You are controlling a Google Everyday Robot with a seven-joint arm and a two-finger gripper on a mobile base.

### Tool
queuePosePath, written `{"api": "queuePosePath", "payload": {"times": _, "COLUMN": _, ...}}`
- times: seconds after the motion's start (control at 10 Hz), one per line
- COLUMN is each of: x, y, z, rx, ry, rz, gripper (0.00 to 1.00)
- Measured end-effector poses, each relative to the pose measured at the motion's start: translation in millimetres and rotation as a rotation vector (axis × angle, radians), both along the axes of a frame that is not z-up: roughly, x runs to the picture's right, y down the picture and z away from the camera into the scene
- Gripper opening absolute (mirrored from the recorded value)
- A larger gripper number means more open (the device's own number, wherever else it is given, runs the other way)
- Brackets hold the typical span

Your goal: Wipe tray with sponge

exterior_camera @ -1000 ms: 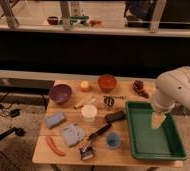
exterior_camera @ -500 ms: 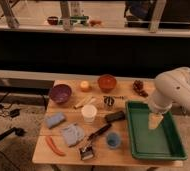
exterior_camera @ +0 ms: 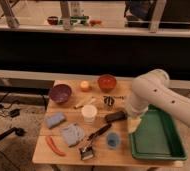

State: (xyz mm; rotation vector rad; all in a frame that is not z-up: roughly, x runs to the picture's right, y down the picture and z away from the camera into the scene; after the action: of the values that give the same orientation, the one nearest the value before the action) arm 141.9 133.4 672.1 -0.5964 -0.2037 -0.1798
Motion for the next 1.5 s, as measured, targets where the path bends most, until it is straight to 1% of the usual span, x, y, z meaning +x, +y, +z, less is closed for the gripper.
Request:
{"api": "queuePosePath", "payload": {"times": 0.2, "x": -48, "y": 7, "z": -3.6, "rx": -0.002, "ry": -0.087, "rz": -0.050, "gripper": 0.80}}
{"api": "queuePosePath", "payload": {"times": 0.3, "x": -59, "y": 8, "z": -5.0, "rx": -0.003, "ry": -0.107, "rz": -0.054, "gripper": 0.80}}
{"api": "queuePosePath", "payload": {"times": 0.8, "x": -55, "y": 8, "z": -4.8, "rx": -0.003, "ry": -0.099, "rz": -0.056, "gripper": 0.80}}
{"api": "queuePosePath", "payload": {"times": 1.1, "x": -60, "y": 10, "z": -3.6, "rx": 0.001, "ry": -0.117, "rz": -0.061, "gripper": 0.80}}
{"api": "queuePosePath", "payload": {"times": 1.2, "x": -71, "y": 10, "z": -2.3, "rx": 0.002, "ry": -0.143, "rz": -0.070, "gripper": 0.80}}
{"api": "queuePosePath", "payload": {"times": 1.4, "x": -106, "y": 10, "z": 0.2, "rx": 0.003, "ry": -0.201, "rz": -0.093, "gripper": 0.80}}
{"api": "queuePosePath", "payload": {"times": 1.5, "x": -130, "y": 10, "z": 1.1, "rx": 0.006, "ry": -0.231, "rz": -0.104, "gripper": 0.80}}
